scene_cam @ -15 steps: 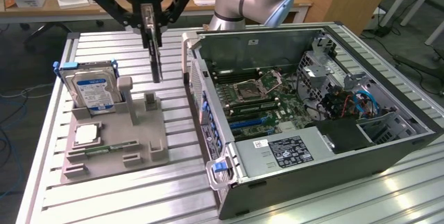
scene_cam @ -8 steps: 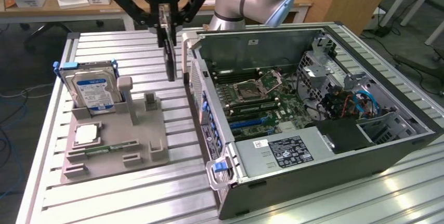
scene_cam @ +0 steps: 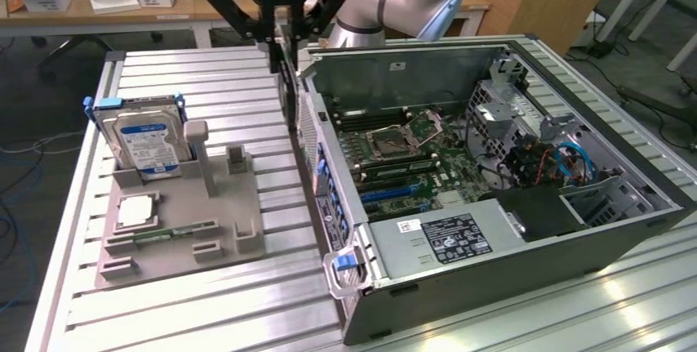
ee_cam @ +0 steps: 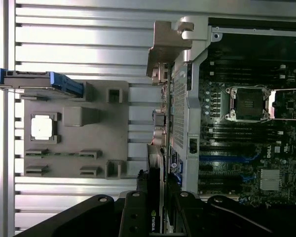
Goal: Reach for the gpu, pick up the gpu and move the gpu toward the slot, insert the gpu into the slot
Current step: 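Pick up the gpu and move the gpu toward the slot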
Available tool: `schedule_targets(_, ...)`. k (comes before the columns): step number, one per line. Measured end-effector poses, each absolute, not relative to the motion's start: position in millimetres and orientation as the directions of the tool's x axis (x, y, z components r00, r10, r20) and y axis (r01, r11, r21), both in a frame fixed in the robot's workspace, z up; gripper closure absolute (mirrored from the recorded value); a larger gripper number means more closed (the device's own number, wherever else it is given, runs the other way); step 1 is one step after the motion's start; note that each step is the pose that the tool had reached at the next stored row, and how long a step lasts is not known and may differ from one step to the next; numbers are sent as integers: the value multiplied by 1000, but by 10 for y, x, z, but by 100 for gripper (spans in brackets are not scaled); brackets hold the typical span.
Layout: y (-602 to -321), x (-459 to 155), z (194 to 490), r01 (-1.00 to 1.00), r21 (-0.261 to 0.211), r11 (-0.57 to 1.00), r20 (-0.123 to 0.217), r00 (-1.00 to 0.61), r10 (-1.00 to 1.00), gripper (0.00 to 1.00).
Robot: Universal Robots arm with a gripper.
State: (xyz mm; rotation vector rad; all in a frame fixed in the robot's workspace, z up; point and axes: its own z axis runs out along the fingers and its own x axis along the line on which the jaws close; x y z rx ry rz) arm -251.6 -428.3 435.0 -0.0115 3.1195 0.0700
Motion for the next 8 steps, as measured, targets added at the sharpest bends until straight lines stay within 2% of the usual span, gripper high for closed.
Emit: schedule_targets(8, -4283, -2336, 4343, -8, 45, 999, -22, -1000, -7, 75)
